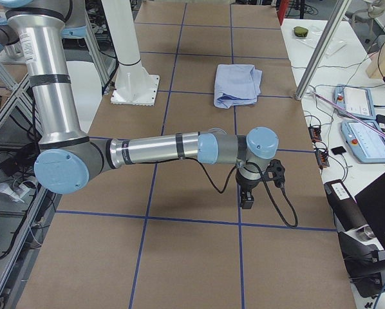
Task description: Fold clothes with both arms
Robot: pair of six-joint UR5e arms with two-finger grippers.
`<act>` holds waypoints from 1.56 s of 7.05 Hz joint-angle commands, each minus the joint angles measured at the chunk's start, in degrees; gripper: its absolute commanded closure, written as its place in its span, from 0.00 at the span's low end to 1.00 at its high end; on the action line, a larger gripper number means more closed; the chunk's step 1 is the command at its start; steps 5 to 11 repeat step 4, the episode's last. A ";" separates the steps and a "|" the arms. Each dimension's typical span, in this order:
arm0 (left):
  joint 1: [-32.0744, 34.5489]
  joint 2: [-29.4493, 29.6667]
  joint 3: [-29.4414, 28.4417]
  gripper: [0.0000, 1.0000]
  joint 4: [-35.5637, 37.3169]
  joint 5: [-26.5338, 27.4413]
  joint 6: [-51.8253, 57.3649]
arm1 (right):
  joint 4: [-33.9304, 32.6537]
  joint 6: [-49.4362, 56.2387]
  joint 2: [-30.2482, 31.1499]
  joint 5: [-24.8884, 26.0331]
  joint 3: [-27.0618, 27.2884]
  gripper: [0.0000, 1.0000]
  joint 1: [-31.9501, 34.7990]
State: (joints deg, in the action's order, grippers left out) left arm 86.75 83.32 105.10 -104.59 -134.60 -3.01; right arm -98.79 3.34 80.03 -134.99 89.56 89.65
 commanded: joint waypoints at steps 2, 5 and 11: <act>0.00 0.00 -1.03 0.01 -0.17 -0.22 0.02 | 0.00 0.00 0.04 -0.01 0.08 0.00 0.00; 0.00 0.00 -1.13 0.01 -0.35 -0.14 -0.07 | 0.00 0.00 0.04 -0.01 0.09 0.00 0.00; 0.00 0.00 -1.13 0.01 -0.35 -0.14 -0.07 | 0.00 0.00 0.04 -0.01 0.09 0.00 0.00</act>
